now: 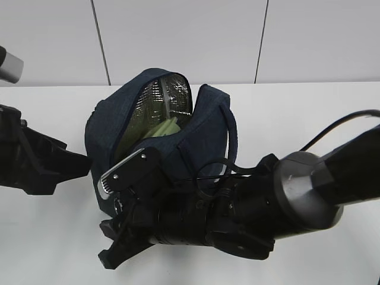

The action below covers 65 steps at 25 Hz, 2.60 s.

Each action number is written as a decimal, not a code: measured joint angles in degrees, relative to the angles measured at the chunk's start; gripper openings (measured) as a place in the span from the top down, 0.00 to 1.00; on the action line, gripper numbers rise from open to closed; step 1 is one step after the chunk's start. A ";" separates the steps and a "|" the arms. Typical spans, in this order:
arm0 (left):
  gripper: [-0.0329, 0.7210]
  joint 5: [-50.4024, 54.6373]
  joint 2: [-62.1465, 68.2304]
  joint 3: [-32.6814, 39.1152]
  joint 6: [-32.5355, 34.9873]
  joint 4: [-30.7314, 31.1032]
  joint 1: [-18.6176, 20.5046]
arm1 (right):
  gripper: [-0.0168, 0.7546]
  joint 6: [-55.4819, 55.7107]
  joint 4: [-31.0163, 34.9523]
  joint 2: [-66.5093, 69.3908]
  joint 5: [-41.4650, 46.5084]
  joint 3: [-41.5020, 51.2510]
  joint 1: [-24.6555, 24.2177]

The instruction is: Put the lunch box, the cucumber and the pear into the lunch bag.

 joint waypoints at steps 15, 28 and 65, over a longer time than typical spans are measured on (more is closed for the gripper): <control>0.45 0.00 0.00 0.00 0.00 -0.04 0.00 | 0.62 -6.45 4.39 0.00 2.02 0.00 0.00; 0.46 -0.18 0.00 0.00 0.00 -0.04 0.00 | 0.62 -9.76 7.09 -2.29 4.74 0.00 0.00; 0.47 -0.18 0.00 0.00 0.00 -0.04 0.00 | 0.74 -13.23 11.35 -2.29 4.36 0.00 0.00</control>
